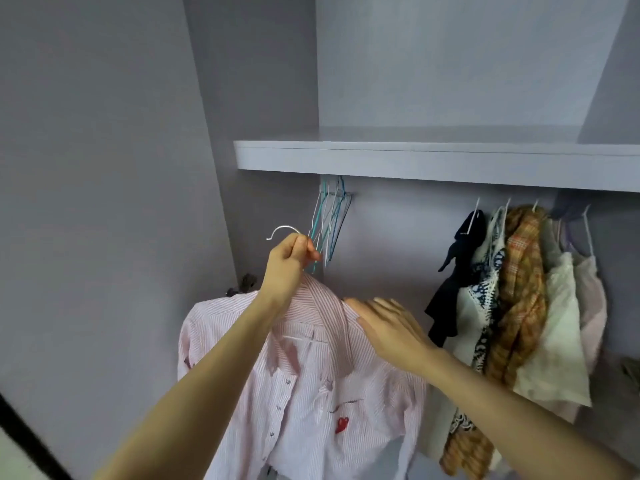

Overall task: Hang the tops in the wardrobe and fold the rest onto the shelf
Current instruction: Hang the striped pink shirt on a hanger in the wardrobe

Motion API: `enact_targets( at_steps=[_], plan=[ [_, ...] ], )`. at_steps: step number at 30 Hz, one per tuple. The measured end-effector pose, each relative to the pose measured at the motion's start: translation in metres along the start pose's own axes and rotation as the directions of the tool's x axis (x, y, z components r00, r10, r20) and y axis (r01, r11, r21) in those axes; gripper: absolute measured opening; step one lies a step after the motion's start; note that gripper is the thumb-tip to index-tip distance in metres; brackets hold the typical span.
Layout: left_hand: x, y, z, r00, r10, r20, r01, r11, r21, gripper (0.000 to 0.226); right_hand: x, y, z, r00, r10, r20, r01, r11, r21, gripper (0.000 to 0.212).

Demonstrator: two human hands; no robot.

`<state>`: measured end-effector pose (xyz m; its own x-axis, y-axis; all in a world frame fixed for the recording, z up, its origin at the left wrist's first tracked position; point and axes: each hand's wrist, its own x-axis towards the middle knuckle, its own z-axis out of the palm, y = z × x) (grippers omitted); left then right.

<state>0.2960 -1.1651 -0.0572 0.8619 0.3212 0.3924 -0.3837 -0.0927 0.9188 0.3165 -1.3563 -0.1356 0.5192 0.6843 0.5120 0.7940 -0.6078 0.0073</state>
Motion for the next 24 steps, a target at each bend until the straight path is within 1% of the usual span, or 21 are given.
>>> enact_targets(
  at_steps=[1,3,4,5,6,7,8,9,10,11,12,13,15,17,19,21,23,24],
  plan=[
    [0.001,0.000,0.001,1.000,-0.002,-0.009,0.002,1.000,-0.007,0.036,-0.001,0.002,-0.001,1.000,-0.004,-0.031,0.004,1.000,0.003,0.044],
    [0.000,-0.002,0.003,1.000,-0.014,-0.020,0.013,1.000,-0.013,0.035,-0.001,0.004,-0.005,0.996,0.074,0.045,-0.079,0.988,0.131,0.034],
    [-0.001,-0.005,0.004,0.999,-0.032,-0.021,0.032,0.999,-0.002,0.034,-0.002,0.005,-0.005,0.980,0.136,0.143,-0.167,0.956,0.240,0.030],
    [-0.001,-0.010,0.004,0.997,-0.074,-0.012,0.074,0.996,0.041,0.032,-0.003,0.008,-0.005,0.948,0.185,0.259,-0.262,0.915,0.307,0.025],
    [0.000,-0.015,0.003,0.989,-0.147,0.004,0.146,0.982,0.118,0.029,-0.005,0.011,-0.004,0.919,0.213,0.331,-0.321,0.892,0.319,0.019],
    [0.002,-0.019,0.002,0.970,-0.242,0.023,0.231,0.947,0.221,0.025,-0.007,0.014,-0.003,0.897,0.244,0.370,-0.367,0.877,0.311,0.015],
    [0.005,-0.023,-0.001,0.940,-0.338,0.053,0.302,0.893,0.335,0.024,-0.009,0.016,-0.001,0.875,0.290,0.387,-0.408,0.872,0.269,0.013],
    [0.008,-0.026,-0.003,0.907,-0.411,0.093,0.327,0.825,0.461,0.026,-0.010,0.018,0.000,0.849,0.347,0.399,-0.456,0.862,0.222,0.013],
    [0.010,-0.028,-0.005,0.886,-0.446,0.126,0.295,0.752,0.589,0.028,-0.011,0.021,0.001,0.815,0.409,0.410,-0.513,0.838,0.185,0.012],
    [0.012,-0.028,-0.007,0.882,-0.450,0.141,0.238,0.683,0.690,0.029,-0.010,0.024,0.002,0.771,0.478,0.421,-0.582,0.798,0.158,0.011],
    [0.015,-0.028,-0.008,0.894,-0.425,0.143,0.179,0.631,0.755,0.030,-0.008,0.026,0.003,0.709,0.559,0.430,-0.665,0.732,0.147,0.011],
    [0.017,-0.027,-0.009,0.906,-0.403,0.131,0.157,0.606,0.780,0.031,-0.005,0.028,0.001,0.641,0.633,0.433,-0.747,0.644,0.164,0.013],
    [0.024,-0.025,-0.010,0.927,-0.357,0.115,0.134,0.600,0.788,0.034,0.005,0.033,0.000,0.507,0.751,0.423,-0.862,0.448,0.236,0.023],
    [0.033,-0.020,-0.010,0.947,-0.286,0.147,0.051,0.586,0.809,0.035,0.019,0.040,-0.003,0.435,0.814,0.385,-0.895,0.344,0.284,0.026],
    [0.043,-0.014,-0.005,0.965,-0.179,0.194,-0.053,0.589,0.806,0.037,0.033,0.048,-0.009,0.412,0.836,0.363,-0.892,0.289,0.347,0.017],
    [0.052,-0.006,0.003,0.973,-0.053,0.226,-0.152,0.591,0.792,0.041,0.042,0.055,-0.017,0.437,0.824,0.362,-0.870,0.284,0.403,0.016],
    [0.062,0.002,0.017,0.964,0.086,0.252,-0.257,0.540,0.801,0.044,0.045,0.065,-0.024,0.486,0.813,0.321,-0.850,0.354,0.391,0.016],
    [0.068,0.004,0.027,0.950,0.161,0.269,-0.313,0.515,0.798,0.046,0.045,0.073,-0.026,0.503,0.821,0.270,-0.848,0.408,0.339,0.015]
  ],
)
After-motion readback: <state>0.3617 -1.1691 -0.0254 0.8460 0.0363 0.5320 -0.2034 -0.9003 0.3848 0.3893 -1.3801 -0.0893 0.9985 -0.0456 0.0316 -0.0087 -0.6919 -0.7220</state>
